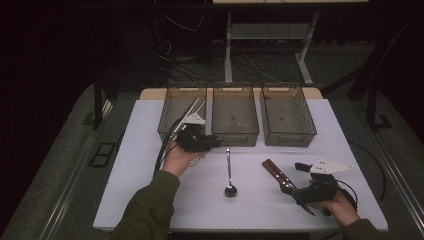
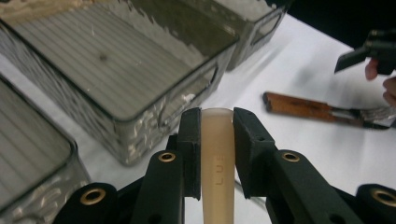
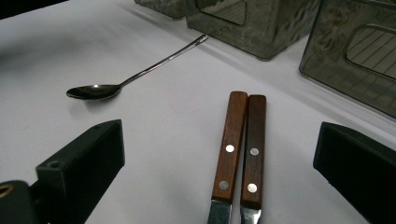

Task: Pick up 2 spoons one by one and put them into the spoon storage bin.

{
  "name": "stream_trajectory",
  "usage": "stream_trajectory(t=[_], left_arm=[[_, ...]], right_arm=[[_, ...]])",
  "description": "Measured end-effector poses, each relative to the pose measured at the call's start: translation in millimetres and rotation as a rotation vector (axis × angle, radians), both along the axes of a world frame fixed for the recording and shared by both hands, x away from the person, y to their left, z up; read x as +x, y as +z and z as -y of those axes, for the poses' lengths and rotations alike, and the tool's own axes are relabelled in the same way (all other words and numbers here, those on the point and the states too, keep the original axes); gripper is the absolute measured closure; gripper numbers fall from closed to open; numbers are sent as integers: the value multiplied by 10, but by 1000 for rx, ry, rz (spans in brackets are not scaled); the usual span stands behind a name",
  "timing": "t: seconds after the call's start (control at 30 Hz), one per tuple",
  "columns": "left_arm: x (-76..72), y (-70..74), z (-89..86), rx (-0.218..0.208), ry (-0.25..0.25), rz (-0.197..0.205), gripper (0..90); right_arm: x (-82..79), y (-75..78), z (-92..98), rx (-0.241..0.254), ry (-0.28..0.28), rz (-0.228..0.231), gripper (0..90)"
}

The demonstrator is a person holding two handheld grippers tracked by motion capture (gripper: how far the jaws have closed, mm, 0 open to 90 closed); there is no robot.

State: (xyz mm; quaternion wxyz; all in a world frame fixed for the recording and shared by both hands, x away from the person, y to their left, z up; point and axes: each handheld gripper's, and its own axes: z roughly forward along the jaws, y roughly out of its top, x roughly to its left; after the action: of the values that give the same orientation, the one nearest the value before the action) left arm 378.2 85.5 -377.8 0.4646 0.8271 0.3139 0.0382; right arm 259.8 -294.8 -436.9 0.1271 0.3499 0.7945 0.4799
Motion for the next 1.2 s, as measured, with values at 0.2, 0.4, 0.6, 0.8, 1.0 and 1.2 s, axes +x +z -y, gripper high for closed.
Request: stream_trajectory(t=[0.2, 0.4, 0.6, 0.8, 1.0, 1.2], left_arm=[[112, 104, 79, -22, 8, 12, 730], [249, 192, 178, -9, 3, 24, 730], [389, 313, 288, -6, 11, 39, 730], [556, 406, 380, -5, 32, 46, 730], [761, 448, 482, 3, 57, 48, 730], [914, 409, 626, 22, 66, 53, 730]], right_arm=[[-10, 0, 2, 4, -3, -2, 21], [-12, 5, 11, 9, -6, 5, 21], [-14, 7, 12, 10, -9, 5, 21], [-18, 10, 12, 9, -9, 4, 21], [-20, 10, 13, 11, -11, 2, 21], [-22, 11, 18, 13, -11, 6, 21]])
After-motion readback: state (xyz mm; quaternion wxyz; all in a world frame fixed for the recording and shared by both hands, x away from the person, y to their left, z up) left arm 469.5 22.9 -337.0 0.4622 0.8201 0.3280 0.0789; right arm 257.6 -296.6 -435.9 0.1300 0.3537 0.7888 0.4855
